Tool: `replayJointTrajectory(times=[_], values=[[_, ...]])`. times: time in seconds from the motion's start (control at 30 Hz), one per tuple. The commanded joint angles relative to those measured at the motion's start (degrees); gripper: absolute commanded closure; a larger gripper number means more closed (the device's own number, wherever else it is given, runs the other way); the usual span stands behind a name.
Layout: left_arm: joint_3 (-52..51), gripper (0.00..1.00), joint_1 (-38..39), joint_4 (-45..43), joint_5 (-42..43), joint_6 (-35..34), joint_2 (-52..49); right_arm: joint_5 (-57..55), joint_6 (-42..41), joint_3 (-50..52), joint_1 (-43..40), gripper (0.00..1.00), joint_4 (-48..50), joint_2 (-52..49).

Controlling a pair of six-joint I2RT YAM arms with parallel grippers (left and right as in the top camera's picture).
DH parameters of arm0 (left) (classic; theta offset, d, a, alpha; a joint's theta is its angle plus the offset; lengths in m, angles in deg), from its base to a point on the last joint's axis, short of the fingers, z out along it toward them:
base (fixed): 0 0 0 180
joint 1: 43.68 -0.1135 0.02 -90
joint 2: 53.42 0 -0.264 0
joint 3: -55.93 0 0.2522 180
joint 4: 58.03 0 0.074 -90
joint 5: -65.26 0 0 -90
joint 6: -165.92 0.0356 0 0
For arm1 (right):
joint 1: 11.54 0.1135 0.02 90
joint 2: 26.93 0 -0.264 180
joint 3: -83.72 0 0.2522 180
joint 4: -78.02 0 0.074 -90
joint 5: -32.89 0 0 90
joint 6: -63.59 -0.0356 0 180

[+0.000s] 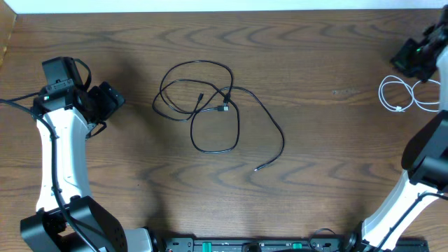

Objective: Untangle cables
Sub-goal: 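Move the right gripper back left and grasp the black cable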

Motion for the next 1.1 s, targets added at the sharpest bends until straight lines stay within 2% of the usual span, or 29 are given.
replayJointTrajectory(times=[0.0, 0.33, 0.5, 0.8, 1.07], values=[[-0.3, 0.02, -0.1, 0.2, -1.0, -0.3, -0.3, 3.5, 4.6, 3.6, 3.6, 0.99, 1.7, -0.7], [-0.3, 0.02, -0.1, 0.2, -1.0, -0.3, -0.3, 3.5, 4.7, 13.6, 15.6, 0.99, 12.2, -0.7], [-0.3, 0.02, -0.1, 0.2, -1.0, -0.3, -0.3, 3.5, 4.7, 18.9, 24.8, 0.99, 16.7, -0.7], [-0.3, 0.02, -0.1, 0.2, -1.0, -0.3, -0.3, 3.6, 4.5, 26.3, 39.6, 0.99, 19.5, -0.7], [-0.3, 0.02, -0.1, 0.2, -1.0, -0.3, -0.3, 12.9, 3.1, 26.6, 52.2, 0.99, 21.2, -0.7]])
